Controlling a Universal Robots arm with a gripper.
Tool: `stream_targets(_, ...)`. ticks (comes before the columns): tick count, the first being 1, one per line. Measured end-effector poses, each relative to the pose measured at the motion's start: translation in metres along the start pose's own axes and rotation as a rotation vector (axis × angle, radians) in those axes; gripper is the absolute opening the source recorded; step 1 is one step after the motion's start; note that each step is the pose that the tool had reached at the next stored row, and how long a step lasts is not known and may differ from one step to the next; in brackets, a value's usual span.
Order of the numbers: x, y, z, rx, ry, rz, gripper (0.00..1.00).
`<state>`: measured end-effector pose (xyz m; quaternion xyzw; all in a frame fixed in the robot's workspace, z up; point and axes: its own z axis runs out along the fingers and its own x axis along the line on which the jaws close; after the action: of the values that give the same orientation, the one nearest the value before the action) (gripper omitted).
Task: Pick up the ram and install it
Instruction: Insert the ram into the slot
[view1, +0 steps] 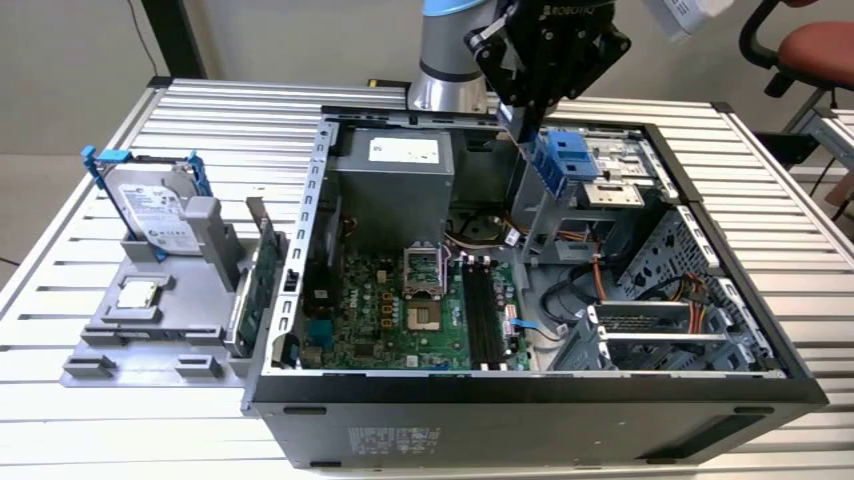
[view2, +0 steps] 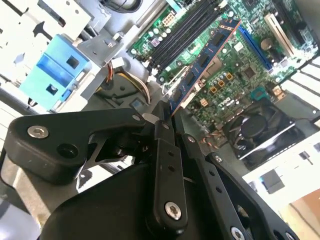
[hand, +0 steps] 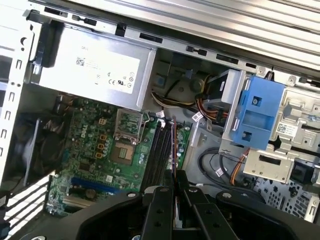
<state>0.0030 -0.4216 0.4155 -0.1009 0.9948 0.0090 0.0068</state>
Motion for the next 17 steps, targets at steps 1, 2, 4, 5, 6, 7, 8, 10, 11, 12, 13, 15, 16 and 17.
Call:
stream_targets(1,0.0000,0.0000,0.0000,0.0002,-0.0002,0.012,0.00)
stream_targets(2,-0.0001,0.0000,0.0000,0.0004,-0.0004,0.023,0.00)
stream_targets(4,-0.0002,0.0000,0.0000,0.0007,-0.0008,0.045,0.00)
stream_targets(5,-0.0003,-0.0001,0.0000,0.0008,-0.0010,0.058,0.00)
stream_targets(6,-0.0003,-0.0001,0.0000,0.0011,-0.0012,0.070,0.00)
stream_targets(7,-0.0003,0.0000,0.0000,0.0013,-0.0014,0.083,0.00)
stream_targets(8,-0.0004,-0.0001,0.0000,0.0015,-0.0016,0.096,0.00)
stream_targets(10,-0.0004,-0.0001,0.0001,0.0018,-0.0020,0.120,0.00)
stream_targets(11,-0.0005,-0.0001,0.0000,0.0020,-0.0021,0.130,0.00)
stream_targets(12,-0.0006,-0.0001,0.0001,0.0021,-0.0024,0.141,0.00)
stream_targets(13,-0.0006,-0.0001,0.0001,0.0024,-0.0025,0.152,0.00)
stream_targets(15,-0.0007,-0.0001,0.0001,0.0026,-0.0028,0.170,0.00)
stream_targets(16,-0.0008,-0.0001,0.0000,0.0026,-0.0028,0.170,0.00)
stream_targets(17,-0.0008,-0.0001,0.0001,0.0026,-0.0028,0.170,0.00)
